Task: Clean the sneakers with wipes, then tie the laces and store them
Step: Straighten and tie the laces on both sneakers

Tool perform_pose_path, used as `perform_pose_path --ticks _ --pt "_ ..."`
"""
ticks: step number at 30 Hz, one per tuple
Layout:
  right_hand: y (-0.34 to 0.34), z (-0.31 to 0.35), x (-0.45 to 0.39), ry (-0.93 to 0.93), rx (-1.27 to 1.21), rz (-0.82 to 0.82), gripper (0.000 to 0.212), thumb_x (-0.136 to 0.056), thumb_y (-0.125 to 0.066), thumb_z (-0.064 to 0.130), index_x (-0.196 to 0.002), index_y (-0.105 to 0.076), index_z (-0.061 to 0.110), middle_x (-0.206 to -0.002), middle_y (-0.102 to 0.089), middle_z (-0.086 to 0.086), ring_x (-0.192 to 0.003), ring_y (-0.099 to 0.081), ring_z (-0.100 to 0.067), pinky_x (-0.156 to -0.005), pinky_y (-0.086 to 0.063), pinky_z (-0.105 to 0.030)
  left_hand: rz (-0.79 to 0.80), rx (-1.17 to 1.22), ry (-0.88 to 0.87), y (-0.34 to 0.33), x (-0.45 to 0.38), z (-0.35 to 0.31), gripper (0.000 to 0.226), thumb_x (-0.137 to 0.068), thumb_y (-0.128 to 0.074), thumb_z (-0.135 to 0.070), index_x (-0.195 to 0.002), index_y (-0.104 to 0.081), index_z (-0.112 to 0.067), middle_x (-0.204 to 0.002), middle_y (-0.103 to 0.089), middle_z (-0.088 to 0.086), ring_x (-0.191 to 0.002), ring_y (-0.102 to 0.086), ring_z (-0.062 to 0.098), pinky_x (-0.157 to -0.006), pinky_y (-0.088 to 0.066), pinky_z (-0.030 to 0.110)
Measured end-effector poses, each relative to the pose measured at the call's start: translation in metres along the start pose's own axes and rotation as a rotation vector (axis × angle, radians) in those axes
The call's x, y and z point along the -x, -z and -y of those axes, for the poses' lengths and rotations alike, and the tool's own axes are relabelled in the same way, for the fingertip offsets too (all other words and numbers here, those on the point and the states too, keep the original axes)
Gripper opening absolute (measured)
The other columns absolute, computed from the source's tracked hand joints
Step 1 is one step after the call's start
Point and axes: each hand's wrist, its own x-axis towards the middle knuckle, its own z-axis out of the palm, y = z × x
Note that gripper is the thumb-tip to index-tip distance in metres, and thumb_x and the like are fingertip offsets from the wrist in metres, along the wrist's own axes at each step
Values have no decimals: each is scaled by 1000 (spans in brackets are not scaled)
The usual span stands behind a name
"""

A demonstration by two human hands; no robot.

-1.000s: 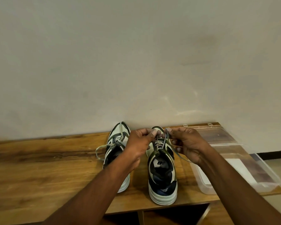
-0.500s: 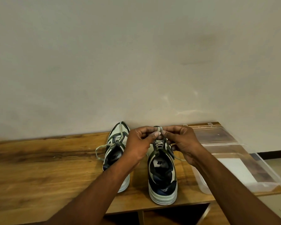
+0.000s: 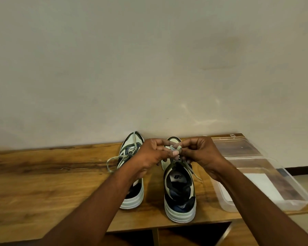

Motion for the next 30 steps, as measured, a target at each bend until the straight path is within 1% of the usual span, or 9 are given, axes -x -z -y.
perform_pose_path --ticks 2,5,9,12,14,18,21,25,30 --pt "3 1 2 26 32 58 14 -84 -78 5 -98 -80 4 -79 -77 -15 -65 -67 -16 -56 -53 -24 -7 -14 29 0 3 -1 35 -81 -87 -17 -112 -75 -7 -93 -79 18 -73 -67 15 -63 -43 30" --pt "7 3 2 32 38 92 15 -86 -77 8 -100 -80 4 -84 -77 -15 -69 -67 -16 -60 -54 -25 -89 28 31 -5 4 -2 36 -78 -89 -15 -107 -74 0 -94 -77 24 -66 -62 15 -54 -43 23" --pt "9 1 2 35 -1 83 15 -88 -73 0 -102 -77 -1 -89 -76 -21 -70 -67 -19 -59 -53 -26 -157 120 3 -13 3 0 28 -76 -89 -7 -96 -71 1 -92 -77 24 -88 -76 38 -81 -59 43" --pt "10 2 2 -11 -111 86 17 -87 -70 -6 -104 -75 -4 -96 -73 -29 -74 -65 -26 -59 -52 -29 -214 130 -24 -16 3 0 20 -76 -88 -6 -87 -71 -4 -87 -78 18 -77 -76 24 -65 -58 27" --pt "9 5 3 -50 -180 86 22 -85 -76 4 -105 -75 -4 -100 -72 -30 -74 -65 -25 -59 -52 -30 -267 148 -44 -19 3 0 19 -76 -88 -3 -84 -70 -5 -84 -78 19 -69 -72 16 -60 -54 23" --pt "3 7 3 -142 -195 15 38 -78 -84 22 -102 -75 -6 -90 -74 -22 -64 -61 -17 -53 -47 -25 -319 129 -80 -25 3 0 18 -78 -88 -4 -83 -71 -5 -75 -75 16 -63 -66 16 -66 -54 29" --pt "0 6 2 -218 -230 -18 41 -77 -83 23 -100 -73 -9 -83 -72 -15 -55 -54 -12 -46 -40 -22 -339 154 -104 -26 3 3 20 -76 -88 -1 -86 -71 -1 -82 -77 21 -78 -74 31 -80 -58 42" --pt "-2 5 0 -277 -215 -75 28 -84 -80 20 -96 -74 -4 -75 -70 -12 -50 -50 -11 -43 -34 -23 -325 133 -111 -26 3 4 25 -72 -92 -6 -88 -73 -2 -83 -78 18 -84 -78 34 -83 -61 42" --pt "-10 1 -2 -209 -109 -191 20 -83 -83 18 -91 -76 1 -71 -70 -14 -47 -49 -12 -41 -35 -23 -277 122 -98 -23 3 -2 20 -75 -88 -1 -90 -75 2 -86 -78 20 -88 -78 35 -88 -62 42"
